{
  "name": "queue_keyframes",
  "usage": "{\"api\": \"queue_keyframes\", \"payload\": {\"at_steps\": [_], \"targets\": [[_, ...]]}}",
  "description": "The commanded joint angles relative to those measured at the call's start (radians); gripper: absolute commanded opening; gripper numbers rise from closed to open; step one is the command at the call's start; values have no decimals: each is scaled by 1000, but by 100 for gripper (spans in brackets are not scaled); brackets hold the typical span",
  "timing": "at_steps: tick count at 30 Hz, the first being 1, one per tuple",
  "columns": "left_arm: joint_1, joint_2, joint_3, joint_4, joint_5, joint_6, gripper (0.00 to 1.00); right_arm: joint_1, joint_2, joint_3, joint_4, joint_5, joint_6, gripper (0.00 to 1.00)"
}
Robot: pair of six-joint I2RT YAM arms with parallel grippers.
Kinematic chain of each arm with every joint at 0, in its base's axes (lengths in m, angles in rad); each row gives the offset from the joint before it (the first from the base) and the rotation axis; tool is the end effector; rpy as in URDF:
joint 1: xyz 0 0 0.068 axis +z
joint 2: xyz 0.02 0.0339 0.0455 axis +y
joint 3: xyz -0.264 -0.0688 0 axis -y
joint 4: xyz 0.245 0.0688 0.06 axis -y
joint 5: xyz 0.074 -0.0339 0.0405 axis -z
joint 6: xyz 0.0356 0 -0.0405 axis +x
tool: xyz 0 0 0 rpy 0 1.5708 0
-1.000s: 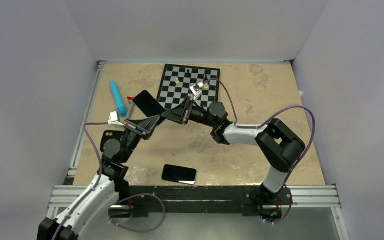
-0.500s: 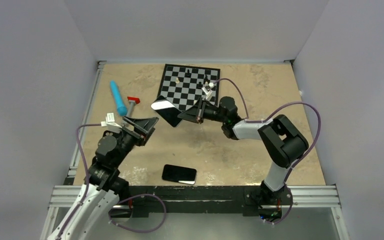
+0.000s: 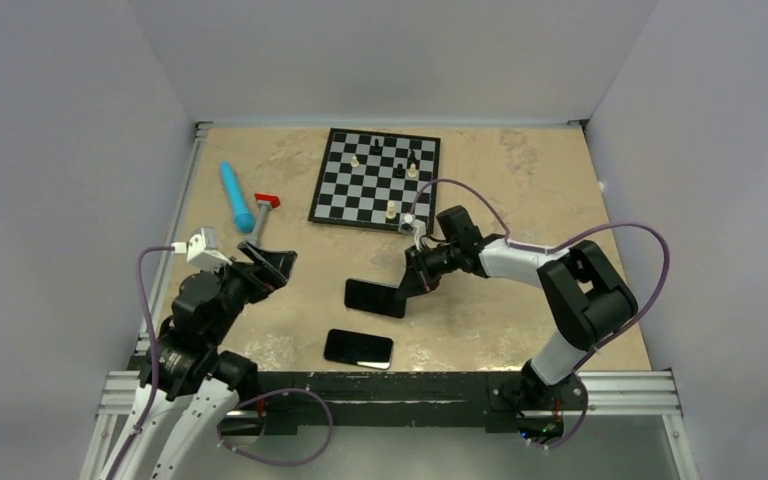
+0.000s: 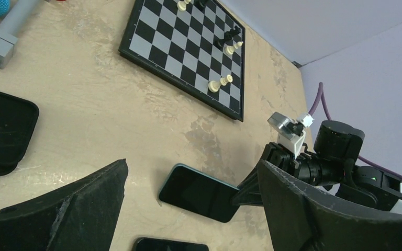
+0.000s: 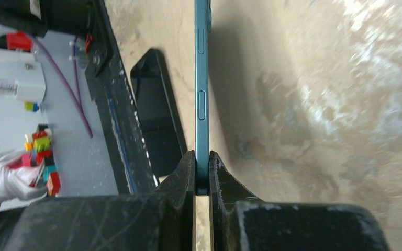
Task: Take the phone out of the phone case
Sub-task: Place the phone at the center of the board.
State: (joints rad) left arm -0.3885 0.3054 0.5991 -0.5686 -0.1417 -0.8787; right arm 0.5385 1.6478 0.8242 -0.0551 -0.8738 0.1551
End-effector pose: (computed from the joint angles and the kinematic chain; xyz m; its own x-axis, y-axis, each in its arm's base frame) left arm 0.0857 -0.0296 0.2916 -0.3522 -0.6794 -0.6437 -0.0344 0.6967 -0.7165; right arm 0.2544 0.1838 0.1632 -0.7688 -0.3437 -0.5393 -0.6382 0.3575 0.6818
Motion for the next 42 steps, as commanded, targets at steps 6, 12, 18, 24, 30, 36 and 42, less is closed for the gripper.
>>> {"api": "queue_keyframes", "payload": {"at_steps": [6,12,18,24,30,36,42], "targets": [[-1,-23,42,-23,13,59,96,28,41,-34,50,-89,-72,0],[-1,-27,40,-18,14,46,95,53,87,-21,91,-101,-47,0],[-1,-20,51,-16,10,45,94,73,126,-9,126,-104,-35,5],[-1,-17,54,-17,12,37,94,80,176,29,85,-94,-72,9],[-1,-21,57,-27,14,34,94,90,195,37,70,-82,-87,16],[0,-22,60,-29,16,31,93,94,193,54,57,-10,-94,33],[-1,-24,61,-27,17,32,93,106,187,73,4,96,-113,48]]}}
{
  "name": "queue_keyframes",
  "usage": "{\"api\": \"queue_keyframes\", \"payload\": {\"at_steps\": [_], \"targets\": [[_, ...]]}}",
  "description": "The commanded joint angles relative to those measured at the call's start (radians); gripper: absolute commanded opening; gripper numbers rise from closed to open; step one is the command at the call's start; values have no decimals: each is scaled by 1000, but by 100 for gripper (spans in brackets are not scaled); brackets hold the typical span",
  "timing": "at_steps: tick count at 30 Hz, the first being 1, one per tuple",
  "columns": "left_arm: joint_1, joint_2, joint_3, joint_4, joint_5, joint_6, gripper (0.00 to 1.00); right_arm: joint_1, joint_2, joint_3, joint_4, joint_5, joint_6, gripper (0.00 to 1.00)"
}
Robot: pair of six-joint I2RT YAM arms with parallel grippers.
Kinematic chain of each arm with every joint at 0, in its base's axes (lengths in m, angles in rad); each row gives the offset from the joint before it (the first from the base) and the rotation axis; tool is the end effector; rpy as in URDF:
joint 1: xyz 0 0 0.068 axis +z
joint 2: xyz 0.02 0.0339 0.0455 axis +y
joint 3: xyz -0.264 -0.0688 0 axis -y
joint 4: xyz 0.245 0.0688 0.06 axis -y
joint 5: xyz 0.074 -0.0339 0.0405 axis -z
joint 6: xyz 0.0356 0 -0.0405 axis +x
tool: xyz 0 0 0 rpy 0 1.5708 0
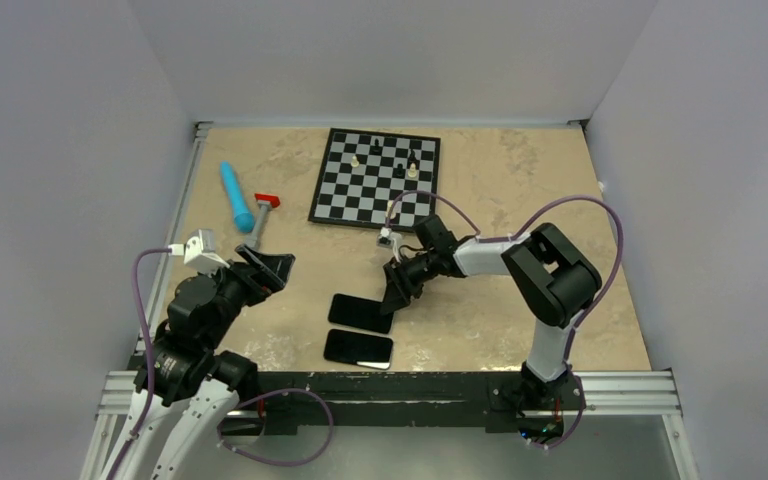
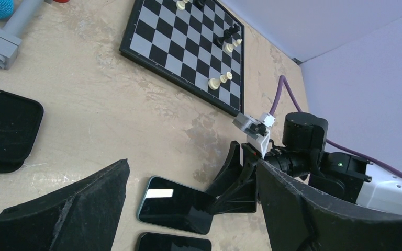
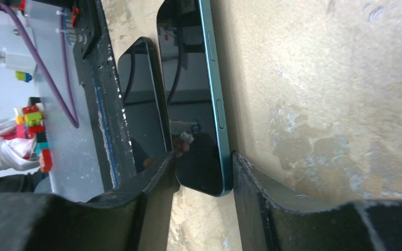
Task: Take the phone out of the phone case
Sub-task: Place the phone at the center of the board, then reset both arms
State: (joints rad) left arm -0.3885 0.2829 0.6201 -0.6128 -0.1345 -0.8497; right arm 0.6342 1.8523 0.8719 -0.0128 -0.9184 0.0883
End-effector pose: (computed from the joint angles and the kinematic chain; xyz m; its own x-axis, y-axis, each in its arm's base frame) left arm 0.0786 -0.0270 0.2951 -0.3585 -0.6575 -0.6627 -0.0202 0.7152 -0.6986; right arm 0.2505 0.2194 0.1169 -0.7348 -0.4740 -0.4852 -0.6470 0.2748 0.7113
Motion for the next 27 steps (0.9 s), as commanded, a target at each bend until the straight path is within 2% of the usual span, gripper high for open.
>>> {"api": "queue_keyframes", "payload": {"at_steps": [1,8,13,16,21,27], "targets": [[-1,-2,40,16,10,4,93,12,-23,28,-42,154,-46,51],[-1,7,38,26,13,2,93,18,-121,54,-109,361,-13,66],[-1,9,38,31,12,3,93,18,-261,56,-143,582,53,68],[-1,4,42,26,6,11,93,19,-411,-20,-67,802,152,68],[-1,-10,44,17,-21,36,93,19,-725,-227,78,1217,395,76],[-1,1,60,27,-35,77,93,19,-971,-334,86,1423,431,79]]}}
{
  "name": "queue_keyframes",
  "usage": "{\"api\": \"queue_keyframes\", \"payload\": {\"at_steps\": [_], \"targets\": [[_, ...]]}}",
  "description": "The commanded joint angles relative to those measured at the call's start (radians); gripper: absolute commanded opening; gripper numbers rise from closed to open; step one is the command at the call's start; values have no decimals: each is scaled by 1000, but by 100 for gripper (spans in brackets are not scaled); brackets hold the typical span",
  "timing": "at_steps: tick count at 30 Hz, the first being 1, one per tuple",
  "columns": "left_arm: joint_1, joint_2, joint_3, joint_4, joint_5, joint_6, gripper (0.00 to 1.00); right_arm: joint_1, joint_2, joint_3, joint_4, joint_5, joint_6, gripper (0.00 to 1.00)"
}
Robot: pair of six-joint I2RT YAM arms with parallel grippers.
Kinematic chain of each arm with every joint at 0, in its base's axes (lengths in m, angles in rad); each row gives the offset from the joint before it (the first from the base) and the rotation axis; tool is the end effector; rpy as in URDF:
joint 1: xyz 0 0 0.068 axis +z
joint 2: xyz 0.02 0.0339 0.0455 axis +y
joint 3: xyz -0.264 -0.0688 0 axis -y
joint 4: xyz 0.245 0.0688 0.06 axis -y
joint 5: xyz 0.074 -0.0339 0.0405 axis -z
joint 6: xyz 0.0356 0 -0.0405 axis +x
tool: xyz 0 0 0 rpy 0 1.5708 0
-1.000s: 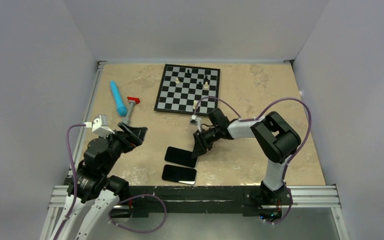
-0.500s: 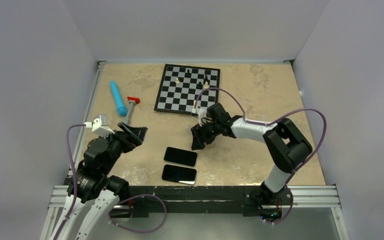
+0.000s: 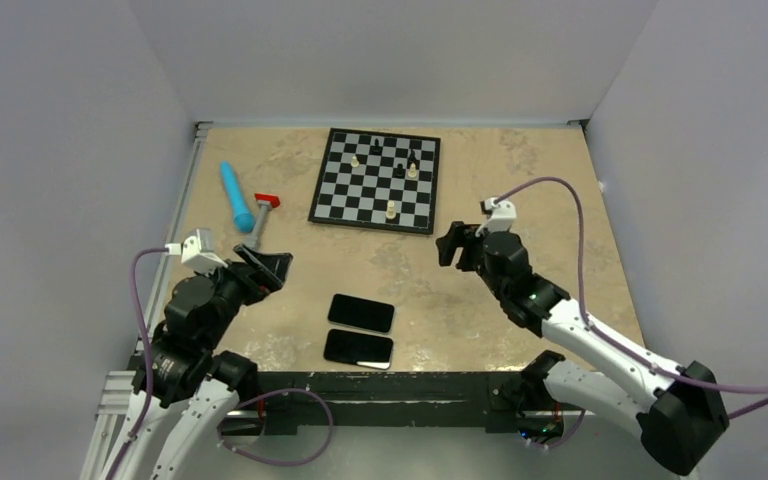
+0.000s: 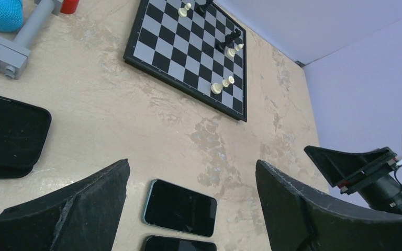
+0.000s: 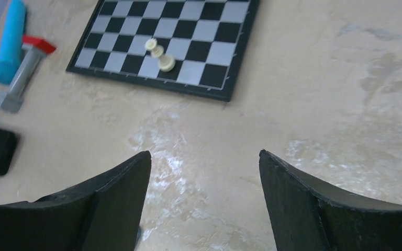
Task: Take the phone out of the phone case
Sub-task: Reset both arms
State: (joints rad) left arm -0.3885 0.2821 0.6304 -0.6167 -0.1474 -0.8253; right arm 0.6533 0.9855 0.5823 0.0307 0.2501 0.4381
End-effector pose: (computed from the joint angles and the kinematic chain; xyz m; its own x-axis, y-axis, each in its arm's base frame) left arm 0.0775 -0.0261 0.2980 -0.3455 -0.6439 -0.6827 -0.0151 0.7312 -0.6820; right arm 0.1833 0.1292 0.2531 -0.4339 0.1855 -0.8817 -0.2449 0.9174 0.3136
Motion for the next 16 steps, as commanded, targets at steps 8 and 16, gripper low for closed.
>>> {"api": "queue_keyframes", "payload": {"at_steps": [8,16], "targets": [[-1,-25,48,36,-60,89,93,0,-483,-116,66,383,-14,86],[-1,-24,52,51,-55,97,93,0,-638,-127,12,446,-29,89]]}}
